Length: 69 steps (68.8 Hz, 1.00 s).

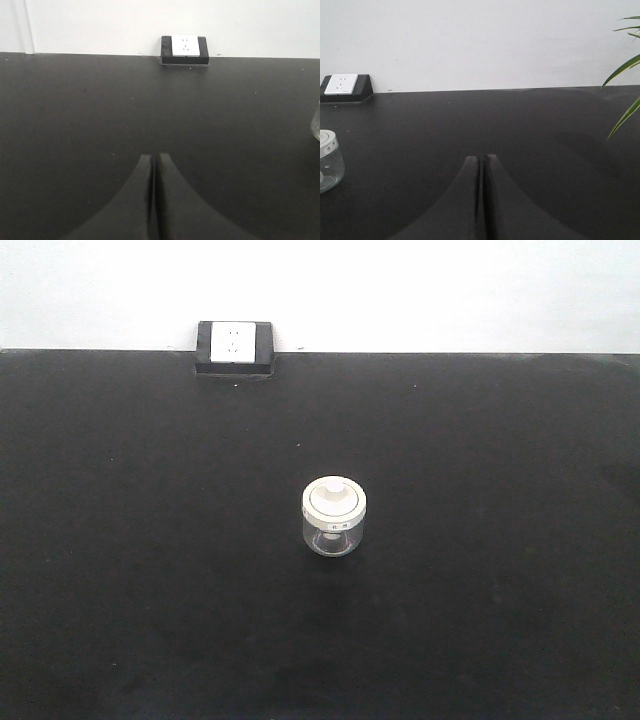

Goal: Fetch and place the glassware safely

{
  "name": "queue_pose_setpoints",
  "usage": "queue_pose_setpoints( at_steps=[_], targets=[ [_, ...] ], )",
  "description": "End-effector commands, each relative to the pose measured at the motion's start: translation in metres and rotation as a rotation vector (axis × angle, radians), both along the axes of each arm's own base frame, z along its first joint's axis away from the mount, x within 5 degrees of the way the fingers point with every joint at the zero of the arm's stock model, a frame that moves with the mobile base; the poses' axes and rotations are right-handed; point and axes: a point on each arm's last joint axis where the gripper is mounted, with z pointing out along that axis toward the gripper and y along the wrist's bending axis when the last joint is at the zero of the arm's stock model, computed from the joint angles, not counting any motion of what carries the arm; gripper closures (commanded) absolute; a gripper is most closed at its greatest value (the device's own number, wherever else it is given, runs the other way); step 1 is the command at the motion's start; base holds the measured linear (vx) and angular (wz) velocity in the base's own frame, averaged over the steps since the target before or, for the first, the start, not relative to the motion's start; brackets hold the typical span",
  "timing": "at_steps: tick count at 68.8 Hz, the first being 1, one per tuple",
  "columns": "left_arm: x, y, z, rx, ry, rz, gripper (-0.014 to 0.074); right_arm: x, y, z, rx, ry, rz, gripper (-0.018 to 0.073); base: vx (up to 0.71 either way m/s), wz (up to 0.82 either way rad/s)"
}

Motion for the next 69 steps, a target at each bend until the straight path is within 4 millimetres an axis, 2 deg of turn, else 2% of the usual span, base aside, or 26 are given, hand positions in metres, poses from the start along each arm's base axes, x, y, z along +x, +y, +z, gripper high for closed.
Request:
queue_pose_setpoints(
  at_steps=[1,69],
  targets=[
    [0.0008,0.0005,-0.0026,-0.007,-0.052,0.004,0.0594,-0.0003,0.0003,0.0005,-0.022,-0.062,0.004,0.0563,0.0,0.0],
    [0.0008,0.0005,-0.0026,-0.007,-0.052,0.004,0.0594,-0.0003,0.0003,0.0004,-0.022,-0.061,0.004,0.0563,0.0,0.0]
  ],
)
